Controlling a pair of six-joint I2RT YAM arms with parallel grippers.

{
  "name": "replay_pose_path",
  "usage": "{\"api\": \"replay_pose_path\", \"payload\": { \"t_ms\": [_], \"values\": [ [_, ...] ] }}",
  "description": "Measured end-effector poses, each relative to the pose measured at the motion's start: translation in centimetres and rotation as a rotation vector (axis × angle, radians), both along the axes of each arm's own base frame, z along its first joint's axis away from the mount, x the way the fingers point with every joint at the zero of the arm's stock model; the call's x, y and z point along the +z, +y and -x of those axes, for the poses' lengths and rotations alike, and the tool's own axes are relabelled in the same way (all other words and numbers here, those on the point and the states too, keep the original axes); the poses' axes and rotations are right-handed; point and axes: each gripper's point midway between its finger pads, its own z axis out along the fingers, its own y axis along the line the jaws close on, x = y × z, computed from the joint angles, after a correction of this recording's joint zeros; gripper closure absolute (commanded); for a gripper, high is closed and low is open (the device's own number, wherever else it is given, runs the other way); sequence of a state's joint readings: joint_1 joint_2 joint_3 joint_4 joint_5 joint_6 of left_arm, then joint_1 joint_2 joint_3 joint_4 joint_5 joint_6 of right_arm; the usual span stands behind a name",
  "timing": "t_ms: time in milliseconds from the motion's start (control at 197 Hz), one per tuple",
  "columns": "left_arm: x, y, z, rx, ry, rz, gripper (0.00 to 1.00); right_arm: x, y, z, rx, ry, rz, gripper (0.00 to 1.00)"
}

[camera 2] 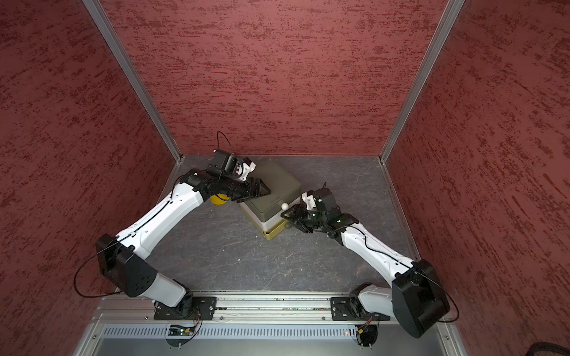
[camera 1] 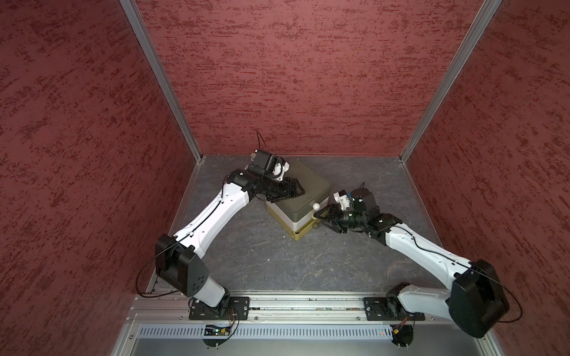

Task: Take the keys out of the drawer
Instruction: Open the drawer in the storage box.

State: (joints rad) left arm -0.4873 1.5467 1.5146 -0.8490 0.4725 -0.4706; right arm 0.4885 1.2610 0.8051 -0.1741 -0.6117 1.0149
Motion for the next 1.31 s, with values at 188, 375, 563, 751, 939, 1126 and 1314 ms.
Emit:
{"api": "replay_pose_path", "payload": {
  "t_ms": [188, 375, 563, 751, 939, 1126, 1314],
  "values": [
    [-0.1, 0.2, 0.0, -0.007, -0.002, -0.008, 0.31, 0.8, -0.1, -1.4, -0.011, -0.029, -0.023, 0.47],
    [-0.8, 0.4, -0.1, -0.009, 0.018, -0.023, 0.33, 1.0, 0.1, -3.1, -0.018, -0.038, -0.036, 0.48],
    [-0.9, 0.6, -0.4, -0.011, 0.012, -0.029, 0.36, 1.3, 0.6, -4.0, -0.008, -0.047, -0.052, 0.6],
    [-0.9, 0.8, -0.5, -0.008, 0.017, -0.025, 0.36, 1.0, 0.9, -4.0, 0.008, -0.031, -0.065, 0.66],
    [-0.9, 0.9, -0.6, -0.009, 0.022, -0.018, 0.36, 1.0, 0.8, -4.1, 0.009, -0.028, -0.068, 0.72],
    [-0.9, 0.9, -0.9, -0.016, 0.025, -0.027, 0.36, 0.9, 0.7, -3.9, 0.005, -0.028, -0.069, 0.77],
    [-0.9, 0.8, -1.3, -0.017, 0.032, -0.033, 0.35, 1.0, 0.1, -3.4, -0.014, -0.044, -0.061, 0.78]
  ]
}}
